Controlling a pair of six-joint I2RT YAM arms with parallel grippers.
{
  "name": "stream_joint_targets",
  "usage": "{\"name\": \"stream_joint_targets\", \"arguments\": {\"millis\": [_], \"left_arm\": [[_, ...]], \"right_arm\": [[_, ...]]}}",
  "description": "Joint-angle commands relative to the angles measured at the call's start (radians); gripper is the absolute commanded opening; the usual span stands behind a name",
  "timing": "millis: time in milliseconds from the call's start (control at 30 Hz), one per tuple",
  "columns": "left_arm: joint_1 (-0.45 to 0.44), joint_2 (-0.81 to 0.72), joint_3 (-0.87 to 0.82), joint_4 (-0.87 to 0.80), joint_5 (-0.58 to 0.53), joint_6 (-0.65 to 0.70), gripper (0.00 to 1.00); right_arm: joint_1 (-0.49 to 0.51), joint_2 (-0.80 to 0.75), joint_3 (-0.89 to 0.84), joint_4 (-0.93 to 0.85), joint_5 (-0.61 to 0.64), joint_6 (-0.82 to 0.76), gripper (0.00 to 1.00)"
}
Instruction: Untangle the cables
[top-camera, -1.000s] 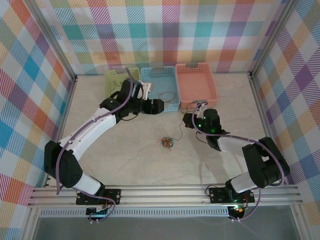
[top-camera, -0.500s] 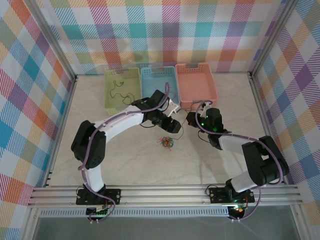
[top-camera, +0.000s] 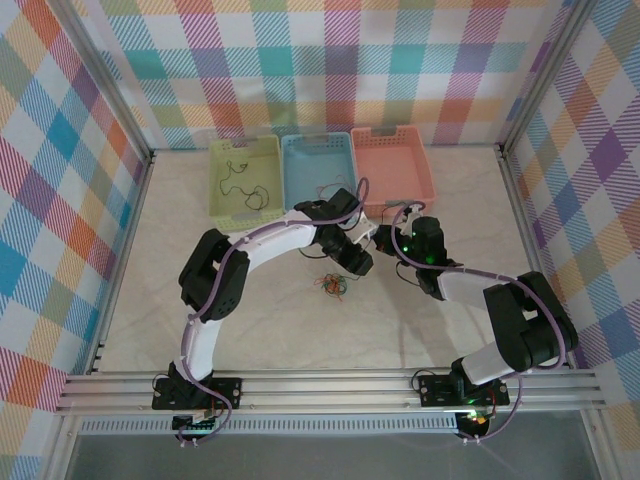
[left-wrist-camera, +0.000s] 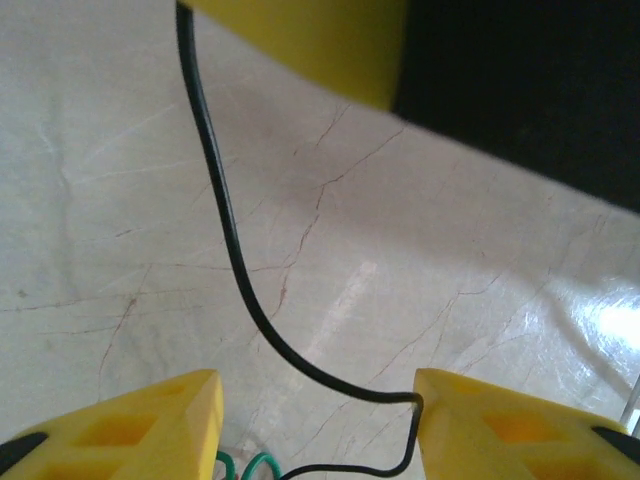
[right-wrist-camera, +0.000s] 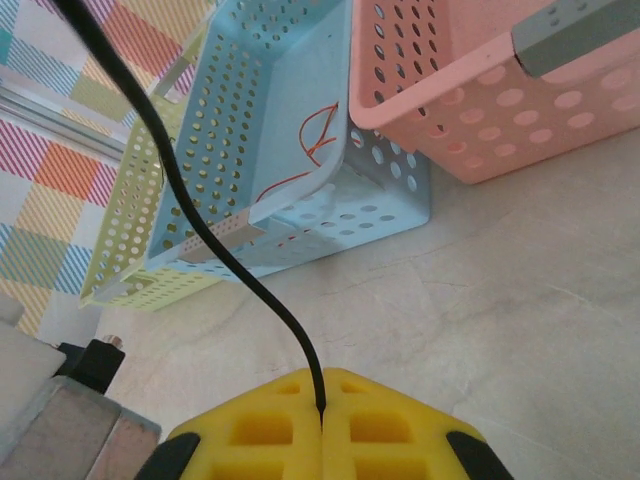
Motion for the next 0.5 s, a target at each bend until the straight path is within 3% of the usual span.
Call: {"name": "stream_joint_targets", "arguments": {"millis": [0,200,467], "left_arm": [[-0.009,0.012,0.010,-0.019,0.012,0.026,0.47],[-0.011,0.002,-0.052,0.031,0.030,0.027,0.36],[-0.011,-0.023,-0.098,0.048,0.017,0.041,0.34]], "right_arm": [[-0.005,-0.022,-0.011,0.040,0.005,0.005,0.00],[-0.013,-0.035,-0.019,0.037,0.012,0.003,0.00],[-0.031,-0.076,-0.039,0.043,0.020,0.013,0.00]]}}
